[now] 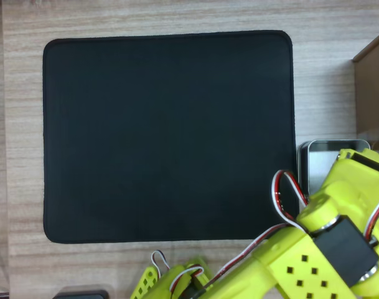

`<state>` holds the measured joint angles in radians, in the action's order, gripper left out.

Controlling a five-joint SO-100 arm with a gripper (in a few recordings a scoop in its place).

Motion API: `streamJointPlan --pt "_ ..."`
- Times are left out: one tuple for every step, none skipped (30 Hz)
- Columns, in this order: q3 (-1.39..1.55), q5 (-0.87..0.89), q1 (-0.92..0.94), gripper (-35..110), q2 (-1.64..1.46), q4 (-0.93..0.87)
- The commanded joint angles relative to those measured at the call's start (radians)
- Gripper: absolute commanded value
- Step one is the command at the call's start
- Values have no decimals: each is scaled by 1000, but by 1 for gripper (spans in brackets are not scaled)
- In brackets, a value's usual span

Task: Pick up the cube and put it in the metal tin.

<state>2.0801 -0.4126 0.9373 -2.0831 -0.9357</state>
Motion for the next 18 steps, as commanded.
streamJointPlan --pt "-6 -18 11 11 -43 -9" --pt "-2 -2 11 13 -48 -8" --pt "5 8 14 15 -52 -3" --pt "11 12 14 18 -58 -2" --pt "25 12 12 18 -69 6" --pt "40 12 9 18 -84 12" --pt "58 12 6 18 -103 25" --pt "81 12 0 18 -129 35" --pt "110 12 -12 20 -166 38" --pt "144 12 -23 20 -209 57" --pt "176 12 -32 20 -245 78" --pt "202 12 -49 20 -275 89" --pt "230 15 -66 20 -307 103" --pt "241 48 -81 20 -337 109" --pt "244 83 -101 20 -368 112" --pt "258 92 -120 20 -402 114" --pt "268 110 -132 20 -434 114" --pt "270 117 -152 20 -459 114"
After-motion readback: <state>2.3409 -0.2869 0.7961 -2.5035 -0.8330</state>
